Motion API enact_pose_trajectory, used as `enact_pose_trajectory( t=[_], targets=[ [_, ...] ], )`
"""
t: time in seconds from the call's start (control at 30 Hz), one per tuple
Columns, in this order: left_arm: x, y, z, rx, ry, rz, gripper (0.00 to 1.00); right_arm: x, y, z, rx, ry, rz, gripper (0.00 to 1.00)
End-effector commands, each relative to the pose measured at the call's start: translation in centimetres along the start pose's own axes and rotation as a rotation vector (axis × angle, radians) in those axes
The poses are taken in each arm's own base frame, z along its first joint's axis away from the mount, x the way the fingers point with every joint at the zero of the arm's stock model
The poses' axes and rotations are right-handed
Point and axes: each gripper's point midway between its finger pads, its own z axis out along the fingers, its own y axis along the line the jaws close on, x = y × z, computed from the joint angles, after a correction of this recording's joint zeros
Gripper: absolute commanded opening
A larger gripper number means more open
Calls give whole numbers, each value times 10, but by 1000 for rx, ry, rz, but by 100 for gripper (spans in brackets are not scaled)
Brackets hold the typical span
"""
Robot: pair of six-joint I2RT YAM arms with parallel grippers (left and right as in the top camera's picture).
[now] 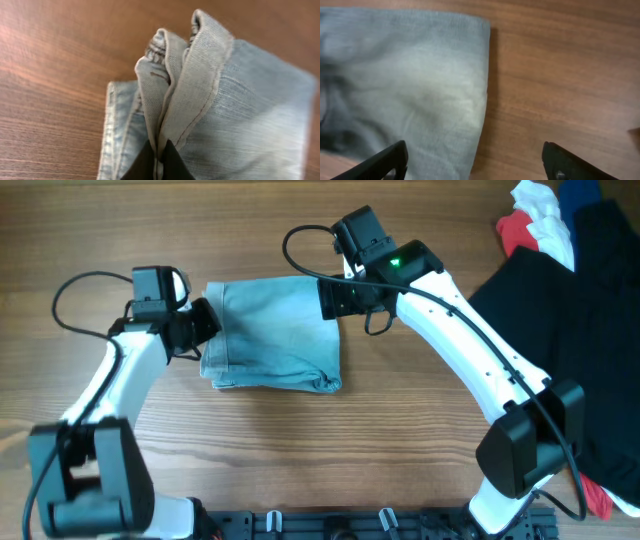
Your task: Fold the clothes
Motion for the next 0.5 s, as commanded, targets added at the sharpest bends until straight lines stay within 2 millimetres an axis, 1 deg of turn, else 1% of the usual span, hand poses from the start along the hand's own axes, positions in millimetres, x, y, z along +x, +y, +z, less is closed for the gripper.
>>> enact_pose_trajectory(
  t=[0.0,0.03,0.07,0.1,0.17,0.23,0.33,0.4,0.43,0.47],
  targets=[
    [11,8,10,-21,55,1,12,3,9,-10,-40,11,-12,81],
    [13,6,9,-7,64,0,16,4,8,-10,-40,18,-11,79],
    [15,3,9,7,76,-2,22,6,9,-10,-42,24,-11,77],
    [18,3,9,12,87,-5,39,7,9,-10,-45,31,-11,76],
    [24,5,8,5,115,-12,53,11,11,-10,-59,48,-14,75],
    [31,8,7,-9,144,-21,57,15,16,-11,-92,67,-36,74],
    [33,17,4,-51,146,-29,58,19,23,-12,-135,86,-60,67],
    [25,23,-3,-82,111,-31,58,21,24,-12,-141,93,-58,59],
    [19,25,-9,-93,83,-32,58,21,24,-12,-140,94,-58,53],
    [10,26,-18,-100,45,-35,58,21,24,-12,-140,95,-57,43]
  ],
)
